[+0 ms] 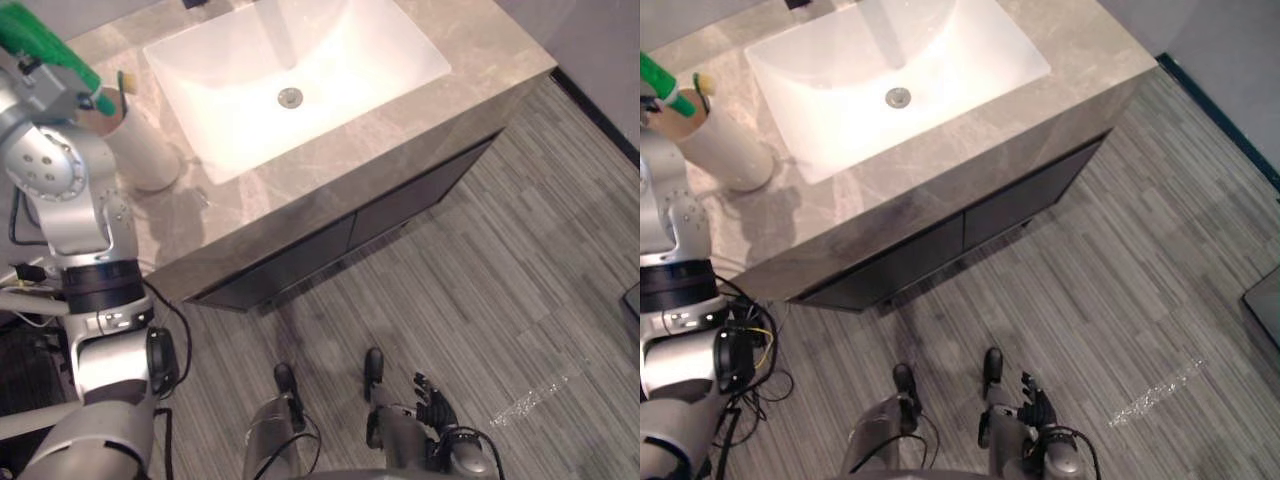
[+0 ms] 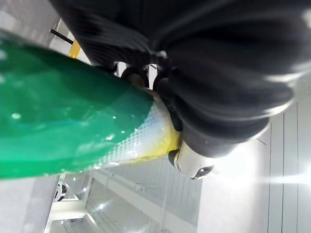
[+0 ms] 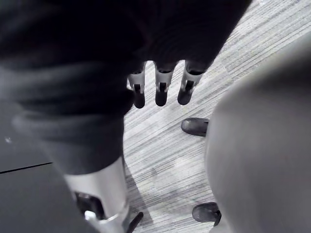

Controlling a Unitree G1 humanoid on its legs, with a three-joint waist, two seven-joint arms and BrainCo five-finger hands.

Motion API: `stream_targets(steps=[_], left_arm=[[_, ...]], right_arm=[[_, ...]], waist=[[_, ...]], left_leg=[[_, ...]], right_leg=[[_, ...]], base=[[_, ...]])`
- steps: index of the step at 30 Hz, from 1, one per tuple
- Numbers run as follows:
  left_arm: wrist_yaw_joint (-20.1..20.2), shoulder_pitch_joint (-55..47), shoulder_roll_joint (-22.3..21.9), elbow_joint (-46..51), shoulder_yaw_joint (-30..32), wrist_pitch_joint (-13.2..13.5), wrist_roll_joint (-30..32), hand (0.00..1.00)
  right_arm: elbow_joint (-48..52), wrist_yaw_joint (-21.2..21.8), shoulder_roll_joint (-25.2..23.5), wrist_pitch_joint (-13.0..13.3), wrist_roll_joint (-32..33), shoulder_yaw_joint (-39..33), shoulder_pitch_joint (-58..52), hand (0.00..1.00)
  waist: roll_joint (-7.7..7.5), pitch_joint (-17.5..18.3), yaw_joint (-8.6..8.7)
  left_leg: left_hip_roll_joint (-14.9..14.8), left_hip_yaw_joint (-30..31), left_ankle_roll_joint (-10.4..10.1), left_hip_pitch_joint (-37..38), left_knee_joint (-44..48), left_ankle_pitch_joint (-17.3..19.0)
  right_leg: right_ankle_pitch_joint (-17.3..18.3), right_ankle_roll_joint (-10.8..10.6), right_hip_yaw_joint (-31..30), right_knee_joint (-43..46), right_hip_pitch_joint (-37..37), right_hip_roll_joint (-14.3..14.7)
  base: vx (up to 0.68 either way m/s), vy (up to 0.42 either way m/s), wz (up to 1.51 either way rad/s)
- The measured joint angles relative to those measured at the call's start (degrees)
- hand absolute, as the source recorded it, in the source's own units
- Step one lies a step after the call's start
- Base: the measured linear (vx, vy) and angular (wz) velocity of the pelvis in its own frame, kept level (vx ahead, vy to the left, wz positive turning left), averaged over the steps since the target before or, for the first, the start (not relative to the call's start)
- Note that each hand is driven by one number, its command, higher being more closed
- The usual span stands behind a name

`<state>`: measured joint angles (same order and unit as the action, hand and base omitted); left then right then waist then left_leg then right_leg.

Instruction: Organize washtable

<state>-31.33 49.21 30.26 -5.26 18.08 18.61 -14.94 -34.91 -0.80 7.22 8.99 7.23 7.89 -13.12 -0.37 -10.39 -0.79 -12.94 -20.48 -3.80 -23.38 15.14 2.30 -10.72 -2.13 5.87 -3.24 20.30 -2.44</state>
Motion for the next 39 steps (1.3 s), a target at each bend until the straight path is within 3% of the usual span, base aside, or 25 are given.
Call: stream_targets(steps=[10,39], left_arm=[[0.0,2.2,2.1,-2.1,-0.7,-0.7,1.1,1.0],[0.0,5.3,2.1,-4.2,-0.4,-2.0,2.2,1.0]], right_arm=[[0.5,1.0,0.0,0.1,0.0,0.0,-0.7,0.0],[2.2,1.2,0.0,0.8,0.1,0.0,-0.9,0.0]], waist=[[-0.75,0.3,0.02],[-3.08,-0.6,0.05]], left_leg=[[-0.2,-0.1,-0.1,-0.9,0.2,0.1],[-1.6,0.8,0.5,-4.4,6.1,2.9]], right_leg=[[-0.2,-0.1,-0.3,-0.1,1.0,0.2],[-1.2,-0.7,0.0,-0.9,1.2,0.5]], base=[[0.0,0.001,0.0],[0.0,0.033,0.0]])
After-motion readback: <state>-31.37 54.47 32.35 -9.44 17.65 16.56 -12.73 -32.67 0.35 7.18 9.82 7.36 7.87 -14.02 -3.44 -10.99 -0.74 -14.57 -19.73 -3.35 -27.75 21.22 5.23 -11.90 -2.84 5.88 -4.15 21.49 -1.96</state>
